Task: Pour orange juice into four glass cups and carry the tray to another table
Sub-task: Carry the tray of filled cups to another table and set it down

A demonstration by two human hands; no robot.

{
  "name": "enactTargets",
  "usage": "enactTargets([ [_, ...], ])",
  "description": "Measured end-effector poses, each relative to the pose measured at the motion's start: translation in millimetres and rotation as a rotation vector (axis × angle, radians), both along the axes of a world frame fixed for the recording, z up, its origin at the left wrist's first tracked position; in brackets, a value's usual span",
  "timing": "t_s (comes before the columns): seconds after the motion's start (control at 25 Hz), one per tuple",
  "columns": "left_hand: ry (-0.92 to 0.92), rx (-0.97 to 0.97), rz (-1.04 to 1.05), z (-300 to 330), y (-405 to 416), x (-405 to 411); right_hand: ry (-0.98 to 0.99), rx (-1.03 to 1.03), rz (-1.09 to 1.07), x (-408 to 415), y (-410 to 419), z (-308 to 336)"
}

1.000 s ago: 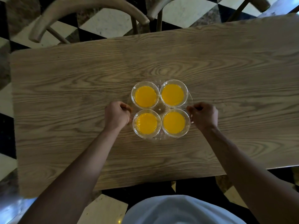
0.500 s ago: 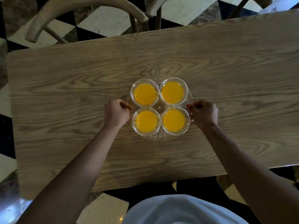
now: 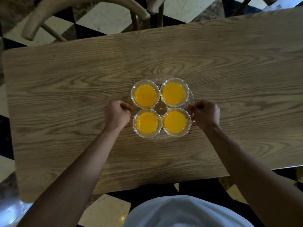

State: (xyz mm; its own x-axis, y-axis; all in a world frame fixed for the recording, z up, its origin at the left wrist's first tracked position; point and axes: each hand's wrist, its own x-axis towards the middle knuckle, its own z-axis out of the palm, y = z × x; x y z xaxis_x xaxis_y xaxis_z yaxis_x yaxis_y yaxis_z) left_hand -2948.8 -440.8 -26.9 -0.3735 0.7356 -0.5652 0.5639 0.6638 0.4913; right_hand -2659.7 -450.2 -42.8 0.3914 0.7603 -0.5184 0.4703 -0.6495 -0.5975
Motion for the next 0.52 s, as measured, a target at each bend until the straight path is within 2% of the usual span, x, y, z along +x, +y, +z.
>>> enactTargets([
  [0.52, 0.038, 0.052, -0.044, -7.0, -4.3, 0.5, -0.003, -0.042, 0.087, 6.0, 1.6, 3.1],
])
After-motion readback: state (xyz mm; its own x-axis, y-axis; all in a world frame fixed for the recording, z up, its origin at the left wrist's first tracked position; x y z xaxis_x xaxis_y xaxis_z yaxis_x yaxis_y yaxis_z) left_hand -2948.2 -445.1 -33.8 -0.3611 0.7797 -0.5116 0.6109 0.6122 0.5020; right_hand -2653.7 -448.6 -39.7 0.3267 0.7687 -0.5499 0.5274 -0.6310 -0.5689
